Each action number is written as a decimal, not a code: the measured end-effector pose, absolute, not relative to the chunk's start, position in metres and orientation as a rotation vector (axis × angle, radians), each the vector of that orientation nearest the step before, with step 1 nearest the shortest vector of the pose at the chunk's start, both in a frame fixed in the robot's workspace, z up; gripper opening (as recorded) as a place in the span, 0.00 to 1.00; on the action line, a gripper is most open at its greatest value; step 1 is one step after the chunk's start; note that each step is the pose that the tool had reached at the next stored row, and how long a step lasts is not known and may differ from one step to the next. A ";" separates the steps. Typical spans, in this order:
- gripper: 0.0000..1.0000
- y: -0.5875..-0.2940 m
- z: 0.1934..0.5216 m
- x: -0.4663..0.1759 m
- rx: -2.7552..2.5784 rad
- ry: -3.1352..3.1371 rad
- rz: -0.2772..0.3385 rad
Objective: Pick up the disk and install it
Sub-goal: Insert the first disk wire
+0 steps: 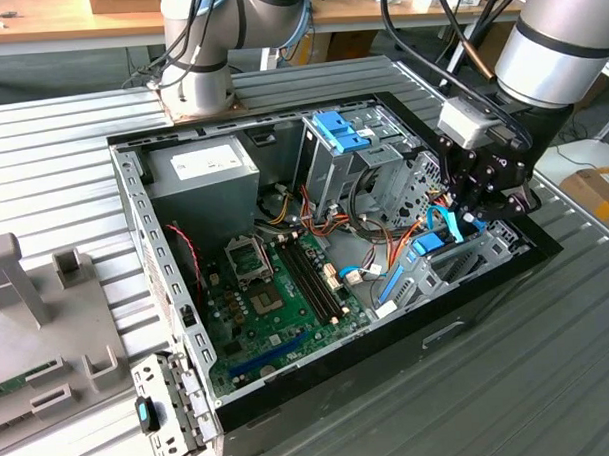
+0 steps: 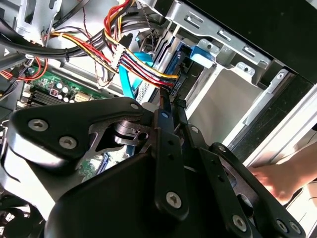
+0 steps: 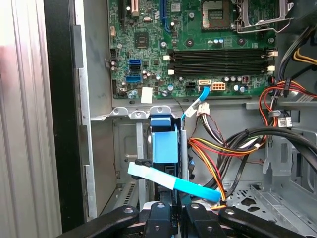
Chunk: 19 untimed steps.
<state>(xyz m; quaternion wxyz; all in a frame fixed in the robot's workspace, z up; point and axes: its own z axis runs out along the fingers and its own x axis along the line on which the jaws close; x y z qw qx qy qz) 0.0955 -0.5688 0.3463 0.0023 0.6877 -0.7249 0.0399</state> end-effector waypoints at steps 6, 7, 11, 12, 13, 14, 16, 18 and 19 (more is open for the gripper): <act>0.17 -0.569 0.346 0.097 2.151 -2.270 0.116; 0.17 -0.569 0.346 0.097 2.148 -2.270 0.112; 0.17 -0.568 0.346 0.098 2.136 -2.274 0.110; 0.17 -0.568 0.346 0.099 2.126 -2.276 0.109; 0.17 -0.568 0.346 0.101 2.122 -2.273 0.104; 0.17 -0.568 0.346 0.102 2.120 -2.271 0.101; 0.17 -0.568 0.346 0.102 2.116 -2.272 0.098; 0.17 -0.567 0.346 0.102 2.109 -2.278 0.098; 0.17 -0.567 0.347 0.102 2.103 -2.282 0.095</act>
